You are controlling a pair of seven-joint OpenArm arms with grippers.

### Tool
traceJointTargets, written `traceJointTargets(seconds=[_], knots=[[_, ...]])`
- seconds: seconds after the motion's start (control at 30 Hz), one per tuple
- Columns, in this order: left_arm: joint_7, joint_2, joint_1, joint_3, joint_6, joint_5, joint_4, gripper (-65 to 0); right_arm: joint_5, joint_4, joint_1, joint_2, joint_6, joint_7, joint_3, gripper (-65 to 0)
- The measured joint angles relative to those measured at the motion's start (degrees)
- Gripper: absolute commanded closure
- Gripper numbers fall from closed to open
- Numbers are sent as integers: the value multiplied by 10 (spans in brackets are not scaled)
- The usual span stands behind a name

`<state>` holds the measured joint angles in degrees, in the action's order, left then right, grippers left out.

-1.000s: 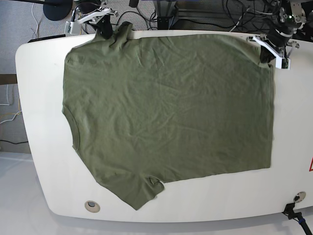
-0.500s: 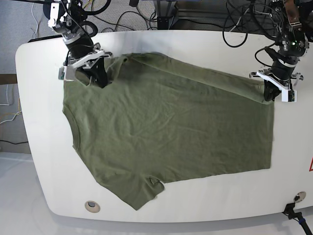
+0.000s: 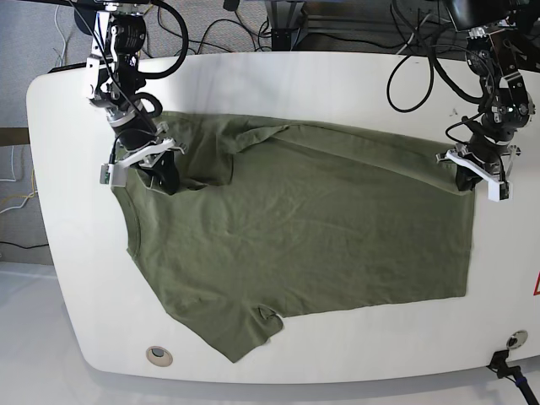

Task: Fold the T-shirt properly
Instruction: 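Pull the grasped edge toward the robot with both grippers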

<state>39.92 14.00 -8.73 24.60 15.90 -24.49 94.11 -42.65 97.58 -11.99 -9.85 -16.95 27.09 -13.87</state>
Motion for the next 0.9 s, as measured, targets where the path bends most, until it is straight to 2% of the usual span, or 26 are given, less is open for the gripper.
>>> traceJointTargets(seconds=[0.23, 0.27, 0.37, 0.43, 0.83, 0.9], knots=[[2, 0, 55, 0, -2, 0, -57, 0, 0, -75, 73, -19, -3, -1, 2, 0], [2, 0, 61, 0, -2, 0, -64, -19, 0, -85, 82, -21, -4, 0, 2, 0], [2, 1, 77, 1, -4, 0, -71, -146, 0, -112, 103, -18, -7, 2, 4, 0], [2, 0, 85, 1, -4, 0, -71, -177, 0, -123, 116, -18, -7, 2, 4, 0], [-1, 12, 148, 1, -4, 2, -141, -184, 1, -206, 179, -19, -7, 0, 4, 0], [0, 14, 150, 1, -4, 2, -142, -185, 26, -221, 191, -17, -5, 1, 3, 0]])
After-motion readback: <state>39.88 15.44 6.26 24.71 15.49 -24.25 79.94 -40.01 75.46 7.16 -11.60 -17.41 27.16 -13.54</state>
